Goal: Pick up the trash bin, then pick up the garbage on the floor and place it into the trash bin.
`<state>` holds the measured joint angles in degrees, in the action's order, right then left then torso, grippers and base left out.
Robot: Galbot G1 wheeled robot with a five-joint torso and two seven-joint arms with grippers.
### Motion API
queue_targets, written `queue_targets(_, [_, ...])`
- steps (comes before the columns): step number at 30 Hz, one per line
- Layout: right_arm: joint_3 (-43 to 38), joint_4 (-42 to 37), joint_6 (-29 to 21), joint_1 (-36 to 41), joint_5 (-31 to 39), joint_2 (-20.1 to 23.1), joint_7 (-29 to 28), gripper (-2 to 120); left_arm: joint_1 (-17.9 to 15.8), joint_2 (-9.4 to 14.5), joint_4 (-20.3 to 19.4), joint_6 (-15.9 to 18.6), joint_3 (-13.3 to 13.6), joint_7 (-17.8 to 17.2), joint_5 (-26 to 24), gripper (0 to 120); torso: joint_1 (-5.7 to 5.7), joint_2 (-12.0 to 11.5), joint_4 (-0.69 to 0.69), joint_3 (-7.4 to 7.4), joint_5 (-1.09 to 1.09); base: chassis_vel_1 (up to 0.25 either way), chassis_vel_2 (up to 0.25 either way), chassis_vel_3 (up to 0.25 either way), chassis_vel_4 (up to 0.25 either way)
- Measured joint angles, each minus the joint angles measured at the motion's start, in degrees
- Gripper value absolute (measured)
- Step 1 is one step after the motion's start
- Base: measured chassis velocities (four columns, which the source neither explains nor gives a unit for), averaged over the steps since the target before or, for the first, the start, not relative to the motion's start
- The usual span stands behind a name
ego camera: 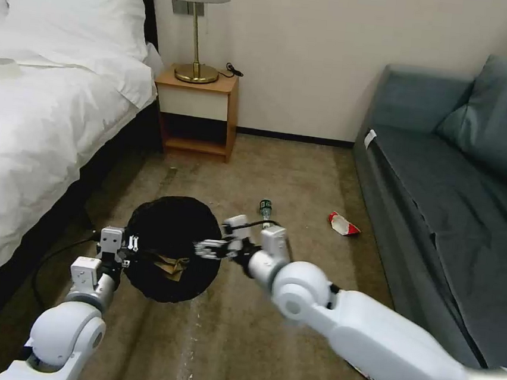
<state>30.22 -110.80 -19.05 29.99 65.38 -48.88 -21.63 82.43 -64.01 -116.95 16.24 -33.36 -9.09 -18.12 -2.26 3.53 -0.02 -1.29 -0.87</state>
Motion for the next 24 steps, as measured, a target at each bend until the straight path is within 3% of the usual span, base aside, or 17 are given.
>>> queue_targets(4, [-1.68, 1.0, -0.72, 2.49, -0.93, 4.35, 0.45, 100, 0.19, 0.21, 0.35, -0.26, -0.73, 0.2, 0.21, 4, 0.0, 0.0, -0.01, 0.0, 0.02, 0.0, 0.0, 0.0, 0.0])
queue_targets(8, [-5.02, 7.34, -0.48, 6.98, -4.79, 7.82, 3.55, 100, 0.39, -0.49, 1.42, -1.15, -1.14, 1.14, 1.26, 4, 0.0, 0.0, -0.02, 0.0, 0.01, 0.0, 0.0, 0.0, 0.0])
queue_targets(17, [-6.36, 22.7, 1.24, 10.86, -7.82, 5.77, 8.92, 100, 1.89, -0.9, 2.27, -2.26, -3.19, 1.75, 3.0, 4, 0.0, 0.0, 0.0, 0.0, 0.01, 0.0, 0.0, 0.0, 0.0])
queue_targets(24, [-6.88, 32.02, 2.62, 12.65, -10.91, 3.34, 11.55, 100, 5.77, -1.21, -0.68, -2.92, -6.49, 1.97, 3.35, 4, 0.0, 0.0, 0.01, 0.0, 0.02, 0.0, 0.0, 0.0, 0.0])
